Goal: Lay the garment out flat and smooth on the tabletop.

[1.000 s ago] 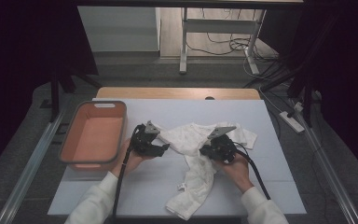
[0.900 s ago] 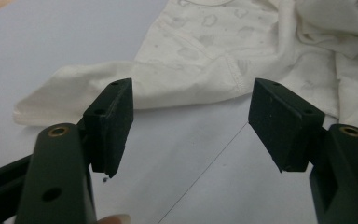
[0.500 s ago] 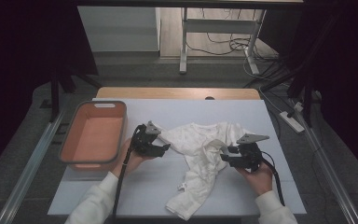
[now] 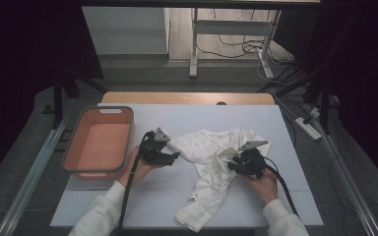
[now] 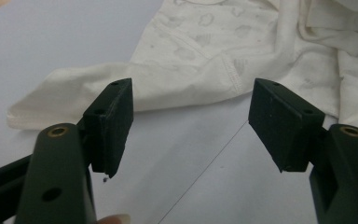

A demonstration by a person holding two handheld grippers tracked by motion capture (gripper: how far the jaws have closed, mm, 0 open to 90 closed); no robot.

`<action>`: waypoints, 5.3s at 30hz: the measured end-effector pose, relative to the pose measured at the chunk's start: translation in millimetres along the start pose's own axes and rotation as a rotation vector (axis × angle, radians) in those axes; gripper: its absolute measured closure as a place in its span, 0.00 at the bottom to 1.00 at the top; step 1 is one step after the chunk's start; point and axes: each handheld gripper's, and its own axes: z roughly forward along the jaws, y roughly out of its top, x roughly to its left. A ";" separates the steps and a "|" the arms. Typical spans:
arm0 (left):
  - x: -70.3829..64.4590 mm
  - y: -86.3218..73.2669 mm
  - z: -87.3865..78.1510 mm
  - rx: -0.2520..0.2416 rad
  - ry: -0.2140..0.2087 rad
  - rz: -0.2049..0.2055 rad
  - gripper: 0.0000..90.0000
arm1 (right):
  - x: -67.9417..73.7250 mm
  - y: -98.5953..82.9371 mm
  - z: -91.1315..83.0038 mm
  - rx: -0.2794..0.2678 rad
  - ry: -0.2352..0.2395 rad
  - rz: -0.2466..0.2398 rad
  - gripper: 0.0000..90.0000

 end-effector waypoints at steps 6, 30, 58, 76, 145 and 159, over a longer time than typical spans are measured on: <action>0.3 -0.1 -2.2 -0.008 0.005 -0.003 0.35 | 11.5 -1.5 -15.7 0.002 -0.021 -0.067 0.91; 0.0 0.0 -2.5 -0.005 0.011 -0.003 0.35 | 44.5 -69.8 -89.8 0.009 -0.043 -0.026 0.90; -1.4 0.3 0.3 0.003 0.007 0.000 0.35 | 58.2 -60.0 -84.2 -0.055 -0.113 -0.088 0.51; -1.1 0.0 0.1 0.002 0.009 0.000 0.35 | 38.7 -59.2 -66.2 0.046 -0.092 -0.085 0.90; 1.4 0.8 -6.4 -0.023 0.007 -0.010 0.35 | 151.1 -7.1 2.9 0.011 0.195 -0.272 0.35; 1.5 0.5 -6.1 -0.022 0.011 -0.011 0.34 | 187.5 -3.3 16.6 0.062 0.255 -0.367 0.31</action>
